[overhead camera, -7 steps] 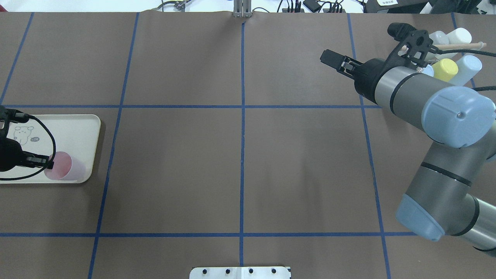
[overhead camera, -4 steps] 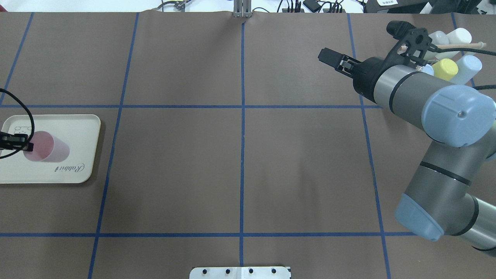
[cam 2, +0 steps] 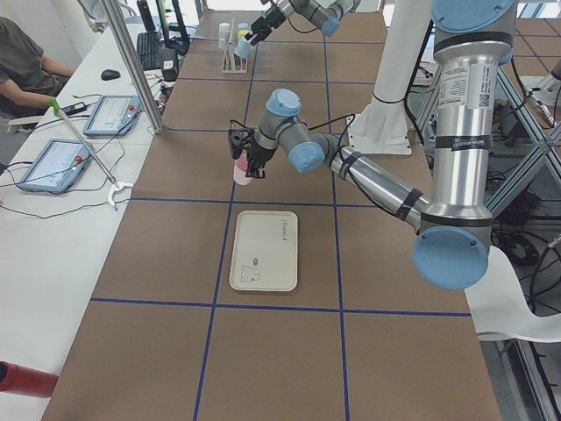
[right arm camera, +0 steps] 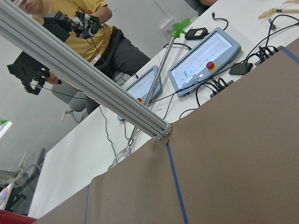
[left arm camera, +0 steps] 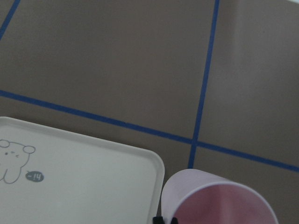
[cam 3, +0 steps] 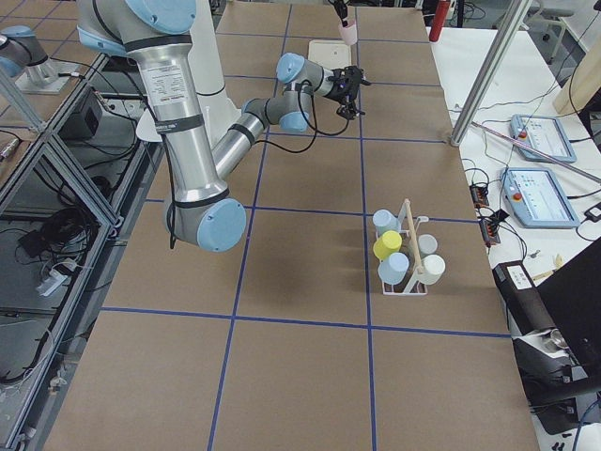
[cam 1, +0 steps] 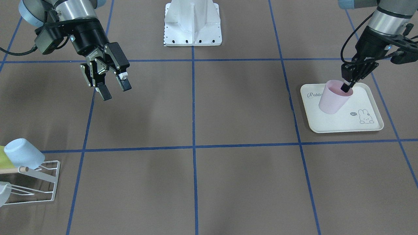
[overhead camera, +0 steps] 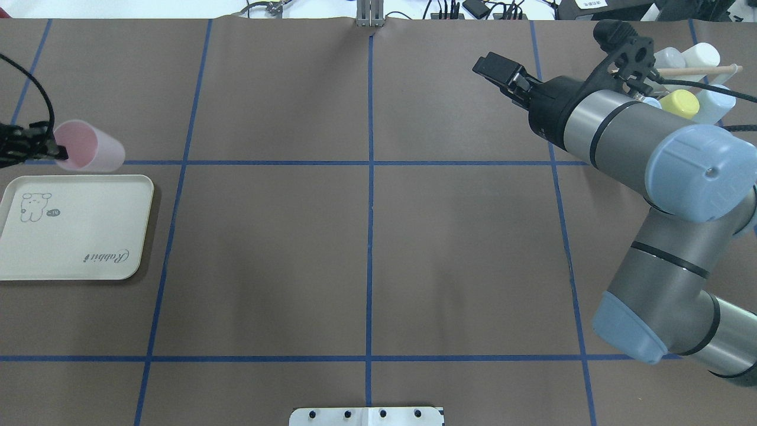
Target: Transfer IKEA cup to right arm and place on rack
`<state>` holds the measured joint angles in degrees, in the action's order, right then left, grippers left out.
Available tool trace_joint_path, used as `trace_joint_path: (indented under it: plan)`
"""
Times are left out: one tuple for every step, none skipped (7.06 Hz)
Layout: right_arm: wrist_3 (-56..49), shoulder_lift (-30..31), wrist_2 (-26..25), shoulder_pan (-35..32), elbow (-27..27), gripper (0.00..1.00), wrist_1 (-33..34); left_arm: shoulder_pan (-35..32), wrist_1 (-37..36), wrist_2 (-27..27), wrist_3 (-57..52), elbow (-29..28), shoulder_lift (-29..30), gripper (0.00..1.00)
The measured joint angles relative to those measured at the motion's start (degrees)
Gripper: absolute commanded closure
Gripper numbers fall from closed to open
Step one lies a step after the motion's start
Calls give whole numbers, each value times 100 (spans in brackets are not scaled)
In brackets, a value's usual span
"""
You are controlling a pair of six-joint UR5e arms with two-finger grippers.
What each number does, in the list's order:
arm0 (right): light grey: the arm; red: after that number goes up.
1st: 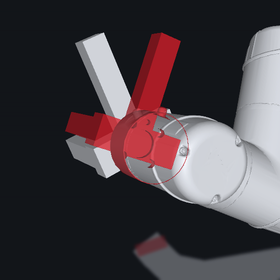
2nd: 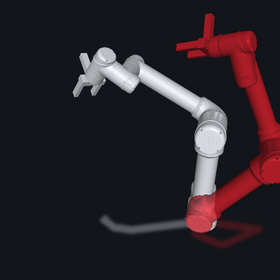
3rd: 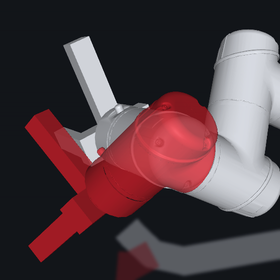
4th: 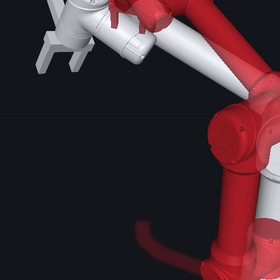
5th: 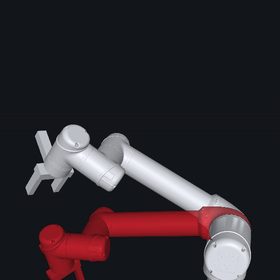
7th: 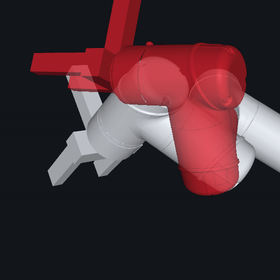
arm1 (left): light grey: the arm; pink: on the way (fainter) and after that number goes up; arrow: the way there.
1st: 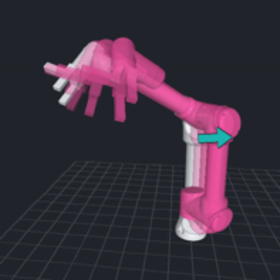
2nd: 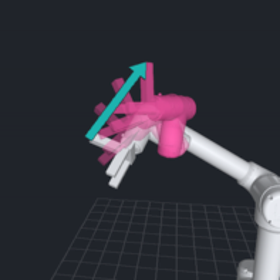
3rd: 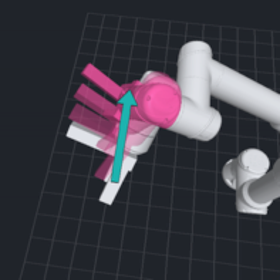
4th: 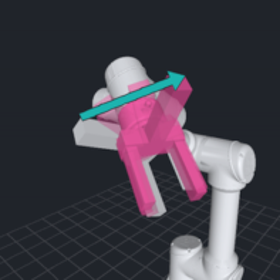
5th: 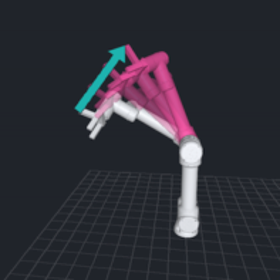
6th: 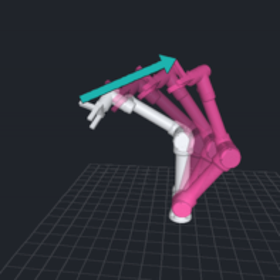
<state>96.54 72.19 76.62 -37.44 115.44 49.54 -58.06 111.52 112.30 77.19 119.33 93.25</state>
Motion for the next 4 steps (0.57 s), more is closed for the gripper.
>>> trace_joint_path:
  plan:
    - [290,-13,-7,6,-154,0,-376,11,217,-73,637,-52,287,100]
    - [480,-18,-22,11,-302,0,-790,40,774,-97,1394,-161,472,100]
    - [637,-23,-34,14,-386,0,-1095,71,1587,-99,2150,-389,603,100]
    - [773,-30,-37,33,-429,0,-1339,112,2408,-97,2824,-692,764,100]
